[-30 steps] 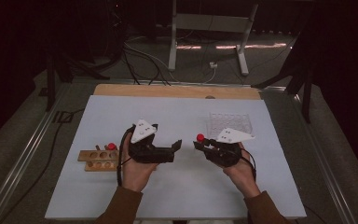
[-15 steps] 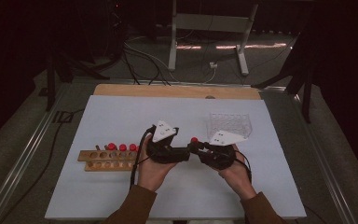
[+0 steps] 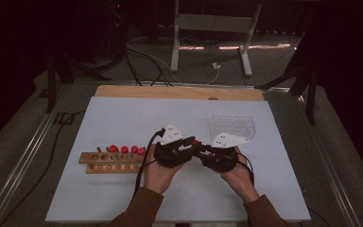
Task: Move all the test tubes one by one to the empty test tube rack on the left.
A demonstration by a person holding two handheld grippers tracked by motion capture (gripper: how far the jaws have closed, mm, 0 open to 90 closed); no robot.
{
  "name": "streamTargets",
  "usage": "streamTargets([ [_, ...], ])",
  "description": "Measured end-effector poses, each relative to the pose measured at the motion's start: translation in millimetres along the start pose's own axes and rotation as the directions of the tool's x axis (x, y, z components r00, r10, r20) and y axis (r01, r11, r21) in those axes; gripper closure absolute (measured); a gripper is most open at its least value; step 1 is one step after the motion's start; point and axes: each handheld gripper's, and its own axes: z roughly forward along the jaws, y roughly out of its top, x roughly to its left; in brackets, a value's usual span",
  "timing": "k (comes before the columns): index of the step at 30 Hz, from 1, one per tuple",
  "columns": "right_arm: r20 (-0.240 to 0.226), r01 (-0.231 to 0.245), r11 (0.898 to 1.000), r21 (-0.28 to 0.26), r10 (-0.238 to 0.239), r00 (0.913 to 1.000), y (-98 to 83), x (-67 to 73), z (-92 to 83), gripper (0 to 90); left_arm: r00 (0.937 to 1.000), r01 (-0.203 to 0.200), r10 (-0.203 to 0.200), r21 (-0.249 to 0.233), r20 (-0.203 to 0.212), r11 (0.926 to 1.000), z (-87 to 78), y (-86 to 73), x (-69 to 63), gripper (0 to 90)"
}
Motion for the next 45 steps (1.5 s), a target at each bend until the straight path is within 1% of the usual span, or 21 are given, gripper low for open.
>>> streamTargets([
  [1,-0.001,-0.002,1.0,-0.002,0.002,1.0,0.0,-0.1,-0.1,70.7,0.9999,0.008,-0.008,-0.001,-0.008,1.0,-0.4,0.1,0.3,70.9],
  [5,-0.011,-0.017,1.0,-0.001,0.017,0.9998,-1.3,-3.8,-0.4,51.9,0.9997,0.014,-0.014,-0.009,-0.022,0.9999,-4.2,1.5,3.5,71.0],
  [7,-0.025,-0.028,1.0,-0.003,0.027,0.9993,-2.0,-6.6,-0.7,44.0,0.9994,0.018,-0.018,-0.015,-0.031,0.9997,-6.5,1.9,5.5,71.0],
  [9,-0.018,-0.044,0.999,-0.008,0.043,0.9989,-2.2,-8.3,-1.7,32.4,0.999,0.02,-0.021,-0.019,-0.039,0.9996,-9.0,2.4,7.5,71.0],
  [12,-0.005,-0.05,0.999,-0.012,0.05,0.9988,-2.2,-10.3,-3.2,16.3,0.9982,0.031,-0.033,-0.033,-0.051,0.999,-14.7,3.6,12.1,71.0],
  [13,0.006,-0.053,0.998,-0.015,0.053,0.9986,-2.2,-11.1,-3.7,13.7,0.9979,0.034,-0.036,-0.037,-0.053,0.9987,-16.4,4.0,13.5,71.0],
  [14,0.011,-0.054,0.998,-0.02,0.054,0.9985,-2.4,-12.5,-4.9,13.2,0.9977,0.036,-0.039,-0.04,-0.056,0.9985,-18.1,4.3,14.8,71.1],
  [18,0.025,-0.065,0.997,-0.032,0.066,0.9975,-2.8,-17.3,-9.2,4.9,0.9966,0.041,-0.044,-0.046,-0.07,0.9981,-24.3,5.2,20.6,71.1],
  [22,0.041,-0.062,0.997,-0.036,0.063,0.9972,-3.4,-19.3,-14.4,1.6,0.9951,0.051,-0.054,-0.049,-0.082,0.9975,-29.1,5.8,26.3,71.1],
  [25,0.043,-0.064,0.997,-0.042,0.066,0.9969,-5.2,-20.6,-18.4,0.4,0.9942,0.05,-0.055,-0.054,-0.093,0.9973,-33.8,7.0,29.6,71.1],
  [30,0.066,-0.074,0.996,-0.053,0.077,0.9948,-8.7,-24.0,-27.1,0.0,0.9923,0.048,-0.055,-0.068,-0.111,0.9965,-43.4,10.5,35.1,71.1],
  [34,0.091,-0.071,0.996,-0.054,0.076,0.993,-11.8,-26.6,-36.7,0.0,0.9891,0.054,-0.065,-0.086,-0.133,0.9948,-50.9,14.3,41.6,71.1],
  [38,0.108,-0.074,0.995,-0.07,0.082,0.9908,-16.9,-30.8,-47.1,0.0,0.986,0.058,-0.073,-0.104,-0.15,0.9929,-59.5,17.0,48.3,71.1],
  [42,0.12,-0.082,0.993,-0.079,0.091,0.9886,-22.5,-34.4,-55.5,0.0,0.9837,0.052,-0.071,-0.112,-0.165,0.9923,-67.9,19.4,53.9,71.1],
  [45,0.126,-0.091,0.991,-0.094,0.103,0.9867,-24.1,-37.4,-60.3,0.0,0.9806,0.048,-0.069,-0.118,-0.183,0.9918,-74.6,20.4,58.0,71.1],
])
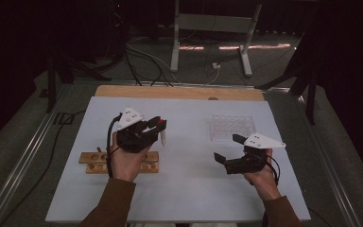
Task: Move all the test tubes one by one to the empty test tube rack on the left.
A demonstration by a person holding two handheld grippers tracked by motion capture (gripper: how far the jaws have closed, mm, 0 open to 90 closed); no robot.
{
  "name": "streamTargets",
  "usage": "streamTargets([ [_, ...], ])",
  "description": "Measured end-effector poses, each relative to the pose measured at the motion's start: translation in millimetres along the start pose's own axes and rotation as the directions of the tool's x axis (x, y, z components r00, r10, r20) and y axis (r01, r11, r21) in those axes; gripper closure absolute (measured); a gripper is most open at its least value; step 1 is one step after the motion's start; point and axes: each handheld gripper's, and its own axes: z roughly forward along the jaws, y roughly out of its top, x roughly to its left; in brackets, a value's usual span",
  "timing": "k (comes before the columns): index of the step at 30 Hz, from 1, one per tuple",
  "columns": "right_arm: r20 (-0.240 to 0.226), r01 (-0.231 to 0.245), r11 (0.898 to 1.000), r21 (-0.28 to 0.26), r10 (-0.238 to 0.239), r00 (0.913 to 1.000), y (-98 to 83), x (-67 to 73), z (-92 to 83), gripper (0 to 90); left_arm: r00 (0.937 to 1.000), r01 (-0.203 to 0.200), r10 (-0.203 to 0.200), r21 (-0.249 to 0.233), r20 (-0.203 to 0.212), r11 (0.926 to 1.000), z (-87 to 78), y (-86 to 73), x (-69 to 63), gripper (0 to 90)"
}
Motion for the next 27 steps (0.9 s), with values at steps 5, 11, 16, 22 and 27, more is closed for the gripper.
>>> streamTargets([
  [5,0.004,-0.008,1.0,-0.011,0.008,1.0,-1.1,-2.9,-1.7,0.0,0.9992,0.0,0.0,-0.005,-0.039,1.0,-12.9,0.0,11.7,71.1],
  [11,0.022,-0.015,1.0,-0.006,0.015,0.9996,-3.0,-8.1,-3.9,0.0,0.9949,0.005,-0.007,-0.017,-0.1,0.9998,-34.0,-3.4,29.6,71.1],
  [16,0.028,-0.02,1.0,-0.013,0.021,0.9994,-3.1,-10.8,-7.3,0.0,0.9888,0.023,-0.026,-0.028,-0.147,0.9994,-52.7,-7.1,45.9,71.1],
  [22,0.031,-0.015,1.0,-0.009,0.016,0.9994,-2.3,-11.3,-7.6,0.0,0.9749,0.027,-0.033,-0.031,-0.22,0.9992,-71.3,-13.1,59.0,71.2],
  [27,0.035,-0.026,0.999,-0.02,0.026,0.999,-2.2,-14.2,-11.0,0.0,0.9643,0.047,-0.053,-0.031,-0.259,0.9984,-82.7,-20.4,69.7,71.1],
])
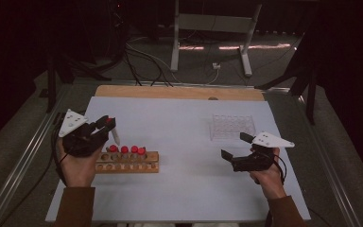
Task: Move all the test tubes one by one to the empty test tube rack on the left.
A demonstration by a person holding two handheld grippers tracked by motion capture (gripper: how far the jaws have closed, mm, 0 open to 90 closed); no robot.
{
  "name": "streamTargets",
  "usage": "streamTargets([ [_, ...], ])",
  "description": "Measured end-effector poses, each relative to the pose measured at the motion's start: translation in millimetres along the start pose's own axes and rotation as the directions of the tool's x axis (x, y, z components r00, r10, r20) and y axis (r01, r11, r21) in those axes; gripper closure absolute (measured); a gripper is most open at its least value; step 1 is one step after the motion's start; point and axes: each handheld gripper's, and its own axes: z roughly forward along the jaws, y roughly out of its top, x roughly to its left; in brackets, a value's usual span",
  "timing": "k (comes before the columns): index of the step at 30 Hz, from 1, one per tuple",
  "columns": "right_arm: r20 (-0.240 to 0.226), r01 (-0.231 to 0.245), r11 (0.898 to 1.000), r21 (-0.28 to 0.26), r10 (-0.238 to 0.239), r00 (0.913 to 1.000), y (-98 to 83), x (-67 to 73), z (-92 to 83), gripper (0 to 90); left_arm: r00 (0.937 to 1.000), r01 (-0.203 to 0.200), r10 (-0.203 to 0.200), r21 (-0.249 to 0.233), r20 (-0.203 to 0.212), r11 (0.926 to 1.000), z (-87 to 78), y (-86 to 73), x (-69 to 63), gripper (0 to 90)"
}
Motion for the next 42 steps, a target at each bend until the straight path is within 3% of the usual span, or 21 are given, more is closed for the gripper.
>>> streamTargets([
  [19,0.015,-0.013,1.0,-0.011,0.013,0.9998,-0.2,-6.7,-5.4,0.0,0.9991,0.005,-0.003,0.032,-0.042,0.9995,-21.3,-23.7,17.6,71.1],
  [42,0.021,-0.021,1.0,-0.023,0.022,0.9995,0.2,-10.2,-10.1,0.0,0.998,0.047,-0.043,0.093,-0.047,0.9945,-11.8,-66.6,22.6,71.0],
])
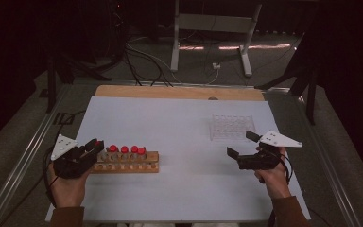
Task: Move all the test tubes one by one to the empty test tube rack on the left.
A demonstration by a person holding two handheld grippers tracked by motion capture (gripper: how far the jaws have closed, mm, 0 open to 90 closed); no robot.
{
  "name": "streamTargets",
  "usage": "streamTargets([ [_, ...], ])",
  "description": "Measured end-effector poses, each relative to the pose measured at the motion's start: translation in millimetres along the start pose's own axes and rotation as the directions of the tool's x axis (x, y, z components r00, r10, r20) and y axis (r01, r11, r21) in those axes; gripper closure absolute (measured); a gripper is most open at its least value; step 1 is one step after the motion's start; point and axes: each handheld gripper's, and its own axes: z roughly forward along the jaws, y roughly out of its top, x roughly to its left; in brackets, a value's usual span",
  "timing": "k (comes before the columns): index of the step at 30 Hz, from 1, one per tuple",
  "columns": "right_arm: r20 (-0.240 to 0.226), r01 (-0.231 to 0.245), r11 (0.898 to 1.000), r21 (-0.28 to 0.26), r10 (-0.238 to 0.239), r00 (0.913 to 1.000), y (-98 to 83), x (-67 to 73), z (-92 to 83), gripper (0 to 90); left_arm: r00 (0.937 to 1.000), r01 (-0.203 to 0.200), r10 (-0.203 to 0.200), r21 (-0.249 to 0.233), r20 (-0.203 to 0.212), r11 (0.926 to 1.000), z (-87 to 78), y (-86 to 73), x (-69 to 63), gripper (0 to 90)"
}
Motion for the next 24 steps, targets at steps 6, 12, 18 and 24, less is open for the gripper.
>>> streamTargets([
  [6,-0.001,0.001,1.0,0.0,-0.001,1.0,-0.5,0.1,0.0,0.0,0.9999,0.012,-0.012,0.012,0.001,0.9999,4.5,-11.0,3.4,71.0],
  [12,-0.001,0.002,1.0,-0.001,-0.002,1.0,-0.9,0.3,0.1,0.0,1.0,0.007,-0.007,0.01,0.002,0.9999,5.0,-16.9,4.4,70.9],
  [18,-0.004,0.001,1.0,0.002,-0.001,1.0,-1.5,0.9,0.6,0.0,0.9999,-0.01,0.01,-0.001,0.012,1.0,4.0,-19.1,3.3,70.9],
  [24,-0.006,0.002,1.0,0.0,-0.002,1.0,-2.1,0.9,0.4,0.0,0.9997,-0.001,0.001,-0.001,0.024,1.0,4.3,-20.2,3.7,70.2],
])
